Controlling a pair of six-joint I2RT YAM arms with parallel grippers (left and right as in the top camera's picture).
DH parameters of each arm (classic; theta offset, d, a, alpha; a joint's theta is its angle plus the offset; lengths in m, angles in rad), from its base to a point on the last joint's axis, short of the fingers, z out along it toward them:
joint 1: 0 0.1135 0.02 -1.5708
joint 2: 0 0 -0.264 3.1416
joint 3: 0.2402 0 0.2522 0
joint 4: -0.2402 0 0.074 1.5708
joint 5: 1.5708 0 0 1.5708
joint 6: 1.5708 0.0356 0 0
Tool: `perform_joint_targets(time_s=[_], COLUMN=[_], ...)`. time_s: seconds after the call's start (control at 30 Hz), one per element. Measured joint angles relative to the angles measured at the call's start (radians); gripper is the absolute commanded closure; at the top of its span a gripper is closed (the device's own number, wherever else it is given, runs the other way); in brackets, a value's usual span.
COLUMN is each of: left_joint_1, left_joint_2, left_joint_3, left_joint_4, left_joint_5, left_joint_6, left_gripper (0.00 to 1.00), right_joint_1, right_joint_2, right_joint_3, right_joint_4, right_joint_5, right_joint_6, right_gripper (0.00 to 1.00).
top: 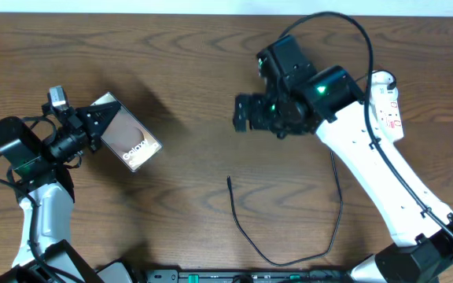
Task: Plug charger to phone and switch on socket
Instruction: 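Move the right gripper down over the black charging cable plug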
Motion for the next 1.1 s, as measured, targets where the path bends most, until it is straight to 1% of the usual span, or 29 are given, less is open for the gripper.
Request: perform_joint_targets(time_s=[0.13, 0.23, 0.33, 0.47, 0.57, 0.7, 0.83, 1.1], left_joint_1=[0.0, 0.0, 0.0, 0.0, 0.0, 0.0, 0.0, 0.0], left_joint_2=[0.0, 0.0, 0.0, 0.0, 0.0, 0.0, 0.0, 0.0], left_joint_3=[0.0, 0.0, 0.0, 0.0, 0.0, 0.0, 0.0, 0.0], left_joint_4=[0.001, 0.001, 0.001, 0.001, 0.001, 0.001, 0.001, 0.001], left_joint_5=[0.003, 0.004, 0.006, 0.007, 0.007, 0.007, 0.007, 0.007], left_joint_6=[0.02, 0.029, 0.03, 0.034, 0.038, 0.042, 0.047, 0.048], left_gripper=[0.92, 0.93, 0.92, 0.93, 0.93, 0.92, 0.93, 0.93], right_joint_1=[0.057, 0.105, 0.145, 0.203, 0.245, 0.299, 0.335, 0.338], right_joint_2=[0.0, 0.0, 0.0, 0.005, 0.006, 0.006, 0.017, 0.182], right_joint_3=[-0.073, -0.175, -0.284, -0.42, -0.474, -0.507, -0.516, -0.526], right_joint_4=[-0.016, 0.016, 0.081, 0.212, 0.275, 0.352, 0.361, 0.361], right_joint_5=[0.056, 0.077, 0.088, 0.087, 0.074, 0.07, 0.078, 0.087], right_joint_6=[0.001, 0.052, 0.125, 0.234, 0.285, 0.298, 0.298, 0.298], right_gripper=[0.01, 0.01, 0.01, 0.01, 0.01, 0.01, 0.01, 0.01])
